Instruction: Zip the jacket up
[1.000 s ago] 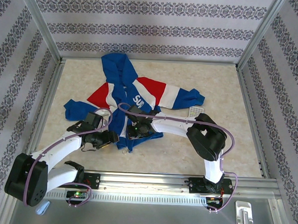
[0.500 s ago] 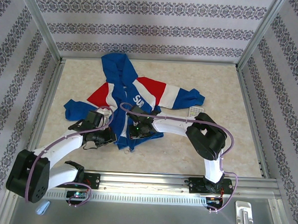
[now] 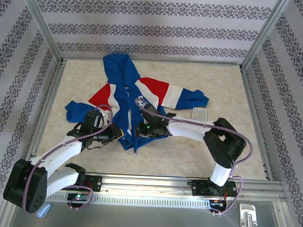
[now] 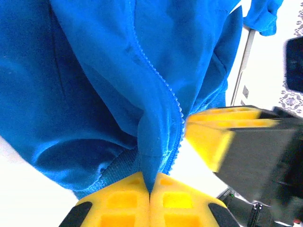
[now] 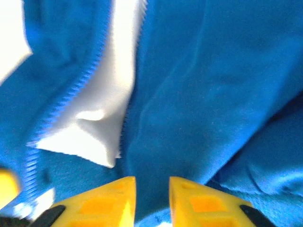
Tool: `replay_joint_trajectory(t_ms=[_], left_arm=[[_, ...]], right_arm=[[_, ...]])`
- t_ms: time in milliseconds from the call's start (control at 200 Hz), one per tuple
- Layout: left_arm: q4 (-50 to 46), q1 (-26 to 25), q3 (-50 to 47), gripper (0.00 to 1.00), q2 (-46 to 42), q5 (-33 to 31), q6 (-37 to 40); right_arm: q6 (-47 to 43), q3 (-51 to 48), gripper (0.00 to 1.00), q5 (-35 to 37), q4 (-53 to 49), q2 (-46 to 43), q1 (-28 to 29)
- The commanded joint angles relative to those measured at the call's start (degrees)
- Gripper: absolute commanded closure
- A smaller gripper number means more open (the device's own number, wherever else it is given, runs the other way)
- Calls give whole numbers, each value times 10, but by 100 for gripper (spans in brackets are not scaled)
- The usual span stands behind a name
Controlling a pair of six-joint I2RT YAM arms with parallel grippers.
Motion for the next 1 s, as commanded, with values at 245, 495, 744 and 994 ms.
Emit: replay_joint_trajectory(t_ms=[245, 495, 744, 994], left_arm=[[142, -1, -47, 100, -9, 45, -63], [173, 1, -53, 100, -1, 55, -79], [178, 1, -49, 100, 2, 59, -80], [180, 0, -47, 100, 9, 64, -82]], right_arm=[[75, -1, 72, -87, 106, -48, -31], [116, 7, 68, -121, 140, -4, -21], [141, 19, 68, -143, 166, 33, -12], [144, 45, 68, -166, 177, 52, -5]])
